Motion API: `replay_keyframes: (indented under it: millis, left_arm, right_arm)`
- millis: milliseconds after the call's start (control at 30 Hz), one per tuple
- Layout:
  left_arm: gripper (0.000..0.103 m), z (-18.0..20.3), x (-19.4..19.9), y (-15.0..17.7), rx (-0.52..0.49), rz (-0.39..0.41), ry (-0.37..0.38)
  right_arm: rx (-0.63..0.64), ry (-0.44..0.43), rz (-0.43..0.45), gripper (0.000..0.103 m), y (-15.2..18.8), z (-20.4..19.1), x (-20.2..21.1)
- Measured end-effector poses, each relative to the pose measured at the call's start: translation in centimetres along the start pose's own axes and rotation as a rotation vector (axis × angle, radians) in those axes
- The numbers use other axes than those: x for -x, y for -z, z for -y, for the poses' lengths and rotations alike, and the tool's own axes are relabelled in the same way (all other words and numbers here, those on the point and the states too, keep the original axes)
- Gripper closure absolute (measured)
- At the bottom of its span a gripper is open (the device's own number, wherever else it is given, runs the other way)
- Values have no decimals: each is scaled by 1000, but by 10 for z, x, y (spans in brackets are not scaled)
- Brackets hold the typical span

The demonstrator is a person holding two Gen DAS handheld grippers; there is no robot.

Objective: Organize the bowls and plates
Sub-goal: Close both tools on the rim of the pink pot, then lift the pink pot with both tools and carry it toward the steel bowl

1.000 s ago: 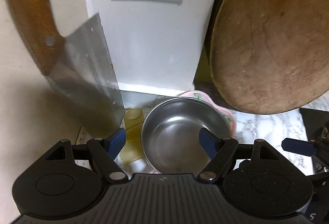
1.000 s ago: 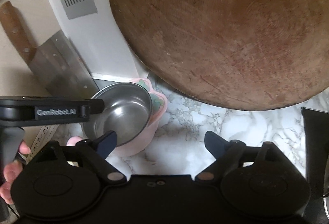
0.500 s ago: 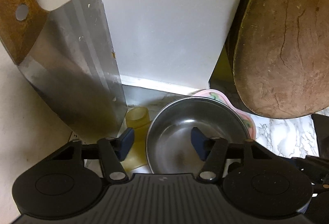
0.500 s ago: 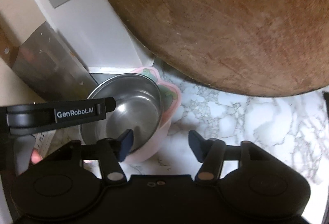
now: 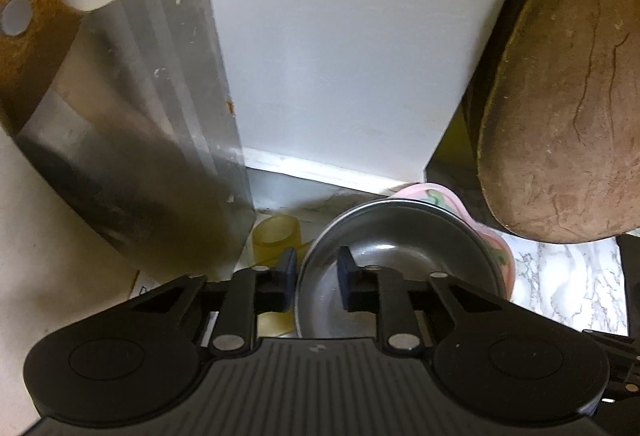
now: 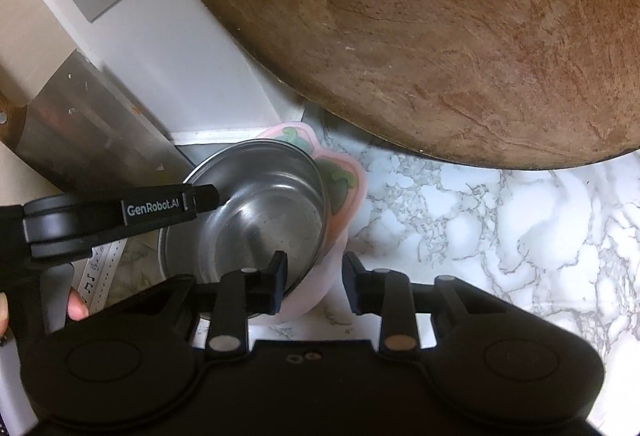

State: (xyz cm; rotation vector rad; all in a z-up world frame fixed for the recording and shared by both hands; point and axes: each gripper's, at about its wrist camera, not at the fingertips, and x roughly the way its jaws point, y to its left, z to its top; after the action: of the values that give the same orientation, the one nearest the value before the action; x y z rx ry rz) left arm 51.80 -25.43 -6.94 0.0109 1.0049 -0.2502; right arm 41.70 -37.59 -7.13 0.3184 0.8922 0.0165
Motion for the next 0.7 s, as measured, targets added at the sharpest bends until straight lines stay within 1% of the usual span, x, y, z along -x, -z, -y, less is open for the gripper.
replay_keyframes:
  millis: [67, 100, 367, 533, 700]
  left_arm:
    - [91, -2, 1, 0, 5, 0, -5]
    - [92, -2, 1, 1, 1, 1, -11]
    - [93, -3, 11, 5, -11, -1, -7]
    - [93, -1, 21, 10, -14, -4, -6]
    - [93, 4, 38, 16, -26, 7, -6]
  right_arm:
    - [11, -3, 5, 78, 0, -1, 0]
    - [21, -3, 9, 79, 0, -2, 0]
    - [56, 33, 28, 84, 0, -8, 2]
    - [52, 25, 19, 85, 2, -4, 7]
    - [69, 30, 35, 86, 6, -5, 20]
